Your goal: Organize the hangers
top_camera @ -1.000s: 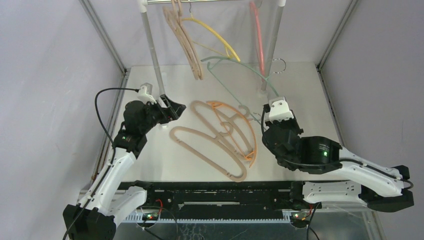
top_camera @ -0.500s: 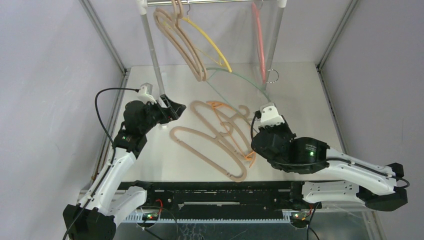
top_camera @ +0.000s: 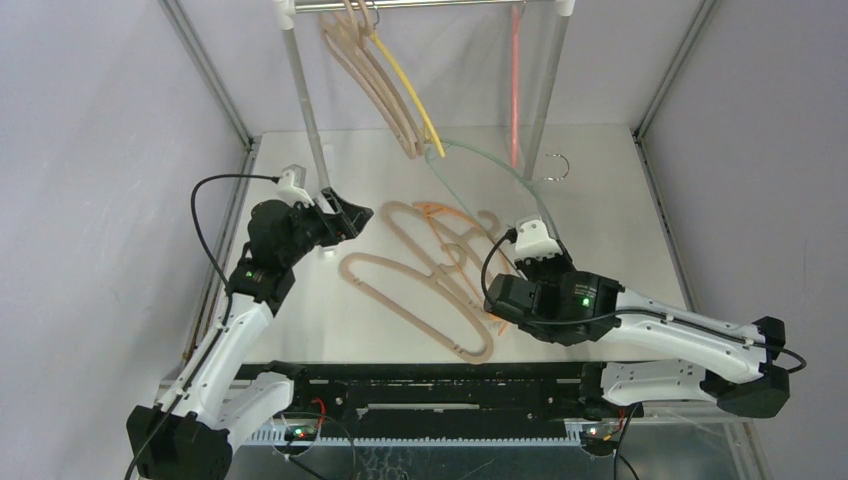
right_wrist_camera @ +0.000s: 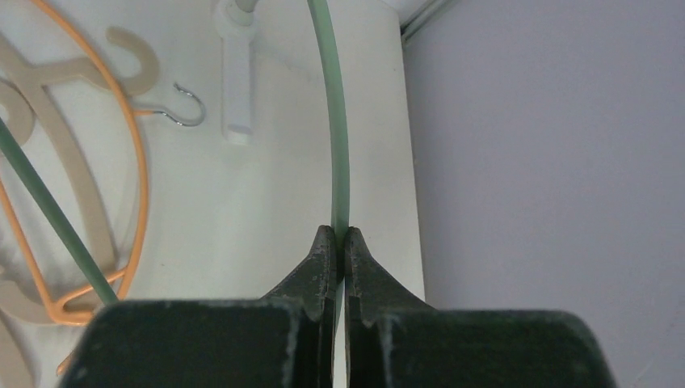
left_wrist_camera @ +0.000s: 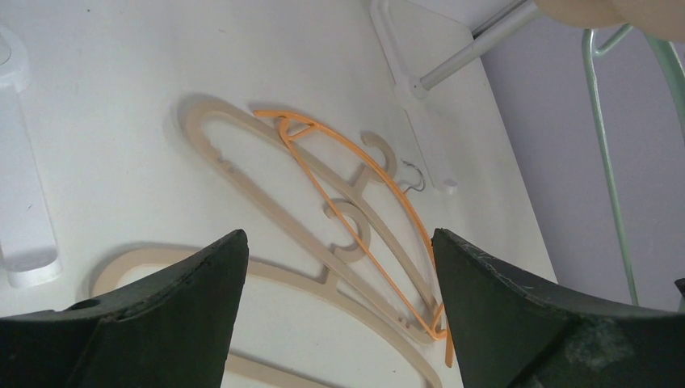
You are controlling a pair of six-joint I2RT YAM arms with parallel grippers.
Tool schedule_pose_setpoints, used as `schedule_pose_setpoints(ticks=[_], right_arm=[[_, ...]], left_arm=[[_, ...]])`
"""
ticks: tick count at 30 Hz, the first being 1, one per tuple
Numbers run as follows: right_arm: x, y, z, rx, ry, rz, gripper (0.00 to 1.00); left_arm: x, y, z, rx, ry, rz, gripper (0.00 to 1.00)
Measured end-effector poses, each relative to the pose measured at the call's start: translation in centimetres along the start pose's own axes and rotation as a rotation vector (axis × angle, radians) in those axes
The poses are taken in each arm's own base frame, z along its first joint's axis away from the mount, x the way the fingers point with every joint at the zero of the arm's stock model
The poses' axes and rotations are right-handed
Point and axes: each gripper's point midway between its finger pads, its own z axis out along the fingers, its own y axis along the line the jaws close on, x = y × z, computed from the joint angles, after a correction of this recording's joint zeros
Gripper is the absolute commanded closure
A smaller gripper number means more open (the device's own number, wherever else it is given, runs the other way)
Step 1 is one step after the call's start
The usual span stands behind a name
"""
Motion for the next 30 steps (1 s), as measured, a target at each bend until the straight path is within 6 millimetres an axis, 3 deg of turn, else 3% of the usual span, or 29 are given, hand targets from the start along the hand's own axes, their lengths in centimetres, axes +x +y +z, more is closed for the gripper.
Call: schedule_pose_setpoints(ticks=[10,18,24,30], right_arm=[[1.0,-0.3,0.8,0.09,0.054,-0.11,1.0],[1.4,-1.7,0.6,0.062,0.056,-0.027,1.0],[2.6,0.0,0.6,-0.032,0.039,-0.008,1.0],[2.3,1.7,0.8,-0.071,0.028,-0.026,1.0]], left_arm=[[0.1,0.0,0.1,0.004,0.007,-0.001,0.12],[0.4,-0.2,0.2,0.01,0.016,0.002,0.13],[2.6,-4.0,0.9,0.127,0.057,0.023,0.13],[8.2,-8.1,1.5,0.267,0.131,-0.032,0.14]])
